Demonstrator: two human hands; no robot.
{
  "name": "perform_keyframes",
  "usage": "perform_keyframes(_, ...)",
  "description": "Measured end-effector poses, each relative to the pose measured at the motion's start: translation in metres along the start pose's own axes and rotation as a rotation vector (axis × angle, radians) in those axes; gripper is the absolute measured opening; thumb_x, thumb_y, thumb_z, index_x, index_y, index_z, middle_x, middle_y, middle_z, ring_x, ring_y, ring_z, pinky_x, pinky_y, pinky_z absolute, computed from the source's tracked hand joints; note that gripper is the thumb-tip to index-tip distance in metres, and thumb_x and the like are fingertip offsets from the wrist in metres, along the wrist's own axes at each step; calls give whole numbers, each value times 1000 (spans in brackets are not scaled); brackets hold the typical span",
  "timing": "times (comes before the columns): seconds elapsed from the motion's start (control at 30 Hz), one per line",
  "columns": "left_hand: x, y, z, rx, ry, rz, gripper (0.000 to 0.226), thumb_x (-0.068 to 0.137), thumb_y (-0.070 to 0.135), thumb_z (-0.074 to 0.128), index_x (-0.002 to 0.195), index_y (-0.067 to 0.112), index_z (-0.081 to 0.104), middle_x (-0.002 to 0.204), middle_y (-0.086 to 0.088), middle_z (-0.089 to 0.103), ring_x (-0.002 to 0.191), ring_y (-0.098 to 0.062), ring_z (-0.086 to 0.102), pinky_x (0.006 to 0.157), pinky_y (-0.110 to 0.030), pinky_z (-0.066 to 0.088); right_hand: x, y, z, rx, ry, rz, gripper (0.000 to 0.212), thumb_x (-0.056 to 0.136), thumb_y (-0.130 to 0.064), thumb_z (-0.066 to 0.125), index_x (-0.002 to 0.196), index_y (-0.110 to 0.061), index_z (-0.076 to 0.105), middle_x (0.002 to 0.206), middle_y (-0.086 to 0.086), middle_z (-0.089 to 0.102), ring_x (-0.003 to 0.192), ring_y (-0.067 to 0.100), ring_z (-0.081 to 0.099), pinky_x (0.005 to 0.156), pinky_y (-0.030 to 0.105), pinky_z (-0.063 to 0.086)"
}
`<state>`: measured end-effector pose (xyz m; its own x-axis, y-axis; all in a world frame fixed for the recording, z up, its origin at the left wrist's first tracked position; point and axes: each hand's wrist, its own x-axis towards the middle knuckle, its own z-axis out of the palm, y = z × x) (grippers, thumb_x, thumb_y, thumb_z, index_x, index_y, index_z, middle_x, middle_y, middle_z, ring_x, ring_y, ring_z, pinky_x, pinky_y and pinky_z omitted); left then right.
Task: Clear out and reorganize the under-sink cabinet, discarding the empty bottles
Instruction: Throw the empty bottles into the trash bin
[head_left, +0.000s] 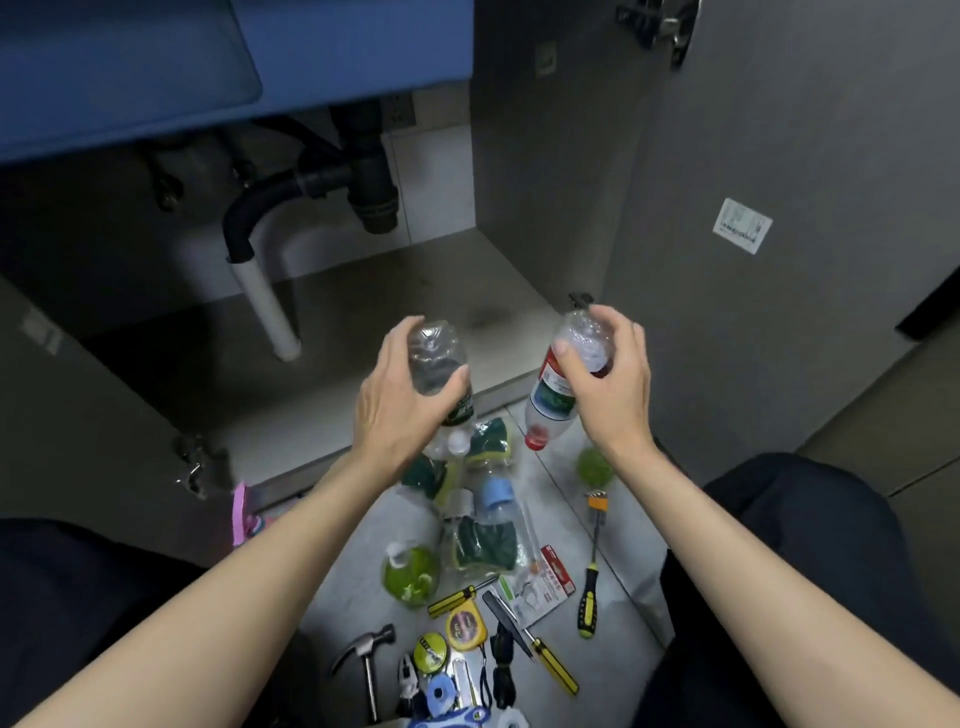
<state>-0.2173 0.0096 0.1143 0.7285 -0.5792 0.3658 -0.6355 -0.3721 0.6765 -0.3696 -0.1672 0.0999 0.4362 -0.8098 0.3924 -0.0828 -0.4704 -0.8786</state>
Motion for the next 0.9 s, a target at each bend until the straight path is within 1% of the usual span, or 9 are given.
perform_keyframes(0.13,19,50,-13,-176,64,77,63,75,57,74,127,43,41,112,18,63,99,-3,63,88,-37,54,22,-49,-33,-4,48,-204,43,87,-34,75,126,-26,60,120,-8,54,116,4,56,98,22,46)
perform_keyframes(0.2,24,76,-20,-260,85,119,63,72,57,78,123,42,44,107,21,64,97,1,64,86,-36,55,28,-72,-61,-43,71,-305,43,87,-34,77,126,-25,60,122,-5,54,117,11,57,99,34,49)
perform_keyframes(0.33,22,131,-26,-425,37,199,62,73,58,79,121,33,48,109,15,65,103,-7,65,88,-41,55,17,-96,-128,-164,102,-365,43,87,-31,78,126,-25,60,123,-6,53,120,16,56,97,49,50)
perform_keyframes(0.4,10,158,-20,-552,-50,203,57,77,49,79,120,27,49,106,11,68,100,-10,67,87,-41,55,-1,-96,-162,-237,91,-308,42,87,-32,77,125,-26,61,122,-7,53,118,14,57,97,50,50)
perform_keyframes(0.53,-29,201,5,-728,-297,199,48,83,37,75,120,23,48,102,16,68,94,-6,68,81,-23,54,-55,-82,-231,-398,99,-146,41,84,-38,75,122,-30,62,119,-11,55,114,13,59,96,48,50)
perform_keyframes(0.57,-42,210,13,-744,-367,204,47,83,37,75,120,25,46,103,17,67,95,-5,68,81,-23,54,-71,-78,-249,-430,123,-106,41,83,-40,75,121,-31,62,119,-13,56,114,13,59,95,48,51)
perform_keyframes(0.73,-114,239,55,-671,-699,259,56,79,43,73,124,39,41,116,26,55,89,-4,66,80,-30,54,-150,-64,-336,-524,298,136,38,83,-44,74,119,-37,62,118,-19,56,113,8,59,97,43,50)
perform_keyframes(0.8,-144,251,71,-679,-809,272,53,79,41,73,122,42,41,119,26,52,93,-3,64,80,-36,56,-179,-59,-365,-550,374,220,35,86,-37,76,119,-37,62,117,-19,56,113,5,58,97,39,50)
perform_keyframes(0.9,-188,273,95,-690,-946,327,47,79,39,72,115,41,42,119,22,53,100,-7,62,76,-37,56,-219,-52,-398,-614,480,311,35,87,-34,76,119,-36,61,116,-18,55,112,1,57,95,29,47)
